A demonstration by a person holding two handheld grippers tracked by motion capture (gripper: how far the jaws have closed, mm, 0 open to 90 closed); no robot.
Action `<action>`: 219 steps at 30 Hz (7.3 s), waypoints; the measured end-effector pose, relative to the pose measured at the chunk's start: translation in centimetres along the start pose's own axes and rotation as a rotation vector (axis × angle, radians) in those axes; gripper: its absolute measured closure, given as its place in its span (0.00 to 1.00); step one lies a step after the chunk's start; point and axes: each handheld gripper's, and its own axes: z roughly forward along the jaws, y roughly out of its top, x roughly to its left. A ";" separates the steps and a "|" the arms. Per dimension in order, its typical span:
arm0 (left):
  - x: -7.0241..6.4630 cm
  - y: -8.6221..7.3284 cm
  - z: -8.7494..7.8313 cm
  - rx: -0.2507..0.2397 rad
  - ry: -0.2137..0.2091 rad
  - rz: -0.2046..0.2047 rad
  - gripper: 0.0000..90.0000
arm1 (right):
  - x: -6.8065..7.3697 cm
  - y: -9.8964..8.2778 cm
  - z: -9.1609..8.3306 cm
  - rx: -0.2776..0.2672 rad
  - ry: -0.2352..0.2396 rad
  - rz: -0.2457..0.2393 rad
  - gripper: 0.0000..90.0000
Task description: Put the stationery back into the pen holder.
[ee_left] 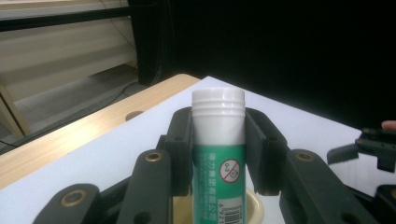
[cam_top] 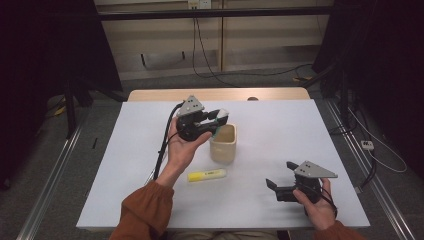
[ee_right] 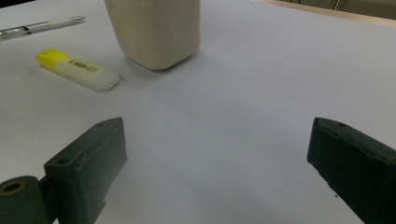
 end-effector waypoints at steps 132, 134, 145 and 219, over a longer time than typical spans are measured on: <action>8.6 -11.5 -10.4 0.632 0.333 -0.285 0.33 | 0.1 0.0 0.2 0.020 0.004 -0.009 0.05; 8.6 -11.6 -10.2 0.652 0.330 -0.283 0.39 | 0.1 0.0 0.3 0.021 0.005 -0.010 0.05; 8.3 -12.2 -8.9 0.706 0.338 -0.265 0.60 | 0.1 0.0 0.3 0.025 0.009 -0.013 0.05; 5.0 -7.4 -9.8 0.321 0.156 -0.150 0.90 | 0.1 0.0 0.4 0.029 0.011 -0.011 0.05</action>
